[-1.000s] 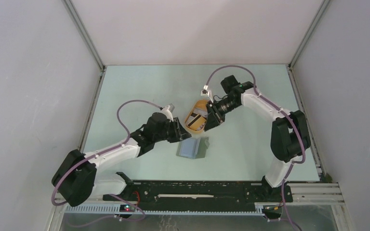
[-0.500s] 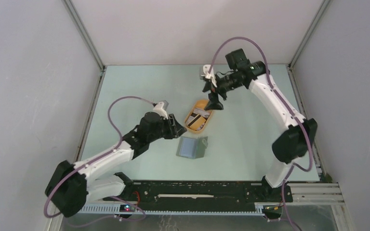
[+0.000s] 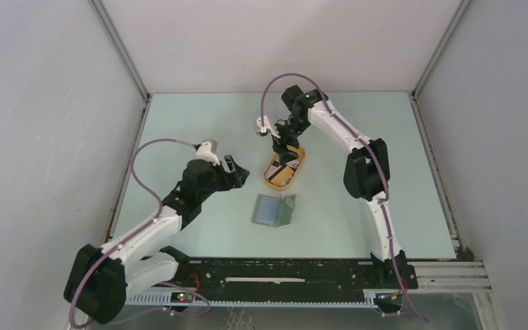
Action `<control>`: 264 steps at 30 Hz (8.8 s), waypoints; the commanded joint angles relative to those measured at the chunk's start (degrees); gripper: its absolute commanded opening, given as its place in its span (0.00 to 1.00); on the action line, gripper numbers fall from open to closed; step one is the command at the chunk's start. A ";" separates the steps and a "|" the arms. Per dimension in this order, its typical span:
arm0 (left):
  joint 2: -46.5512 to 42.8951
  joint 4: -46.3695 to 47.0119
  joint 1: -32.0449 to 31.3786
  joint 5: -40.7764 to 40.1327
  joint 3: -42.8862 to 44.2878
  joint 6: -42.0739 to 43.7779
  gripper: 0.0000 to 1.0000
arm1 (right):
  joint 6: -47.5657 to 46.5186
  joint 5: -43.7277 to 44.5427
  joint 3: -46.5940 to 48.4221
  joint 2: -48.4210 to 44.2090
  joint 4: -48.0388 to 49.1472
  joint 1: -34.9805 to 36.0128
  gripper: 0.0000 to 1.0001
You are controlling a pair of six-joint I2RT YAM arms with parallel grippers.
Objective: Put the credit cards into the card holder
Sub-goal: Pick up the credit card from the storage box, then insert the credit card into the card holder.
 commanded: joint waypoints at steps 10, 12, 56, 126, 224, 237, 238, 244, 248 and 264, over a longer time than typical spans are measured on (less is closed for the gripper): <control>23.79 8.57 1.06 19.96 7.92 1.09 0.71 | -2.38 3.83 7.93 8.94 -4.25 1.24 0.68; 26.04 8.88 1.09 20.95 8.98 0.41 0.72 | -2.21 3.75 7.25 9.08 -4.58 1.23 0.67; 37.44 12.33 1.10 25.08 12.72 -6.82 0.61 | 1.37 11.31 -0.40 6.70 0.56 2.63 0.33; 30.32 35.13 4.41 27.03 5.49 -26.57 0.73 | 68.35 -23.66 -25.08 -15.05 34.27 -13.11 0.00; -5.71 7.37 0.48 34.43 -3.77 -4.62 0.50 | 54.07 -27.06 -46.82 -38.75 28.59 1.02 0.00; -5.25 -3.67 -0.10 14.96 -6.99 -7.37 0.04 | 55.10 -26.20 -51.55 -42.67 31.78 -3.68 0.00; -3.88 -3.27 -0.58 15.13 -6.86 -7.16 0.03 | 55.33 -26.28 -51.86 -42.88 32.13 -3.92 0.00; 5.10 0.37 -4.12 17.18 -5.57 -7.08 0.02 | 56.62 -26.44 -53.54 -44.41 33.82 -5.02 0.00; 10.02 2.42 -6.27 18.83 -3.89 -7.15 0.02 | 57.38 -26.68 -54.04 -45.17 34.43 -5.86 0.00; 22.32 7.54 -16.71 23.68 5.33 -8.46 0.13 | 86.78 -11.28 -66.50 -50.25 57.36 -12.26 0.00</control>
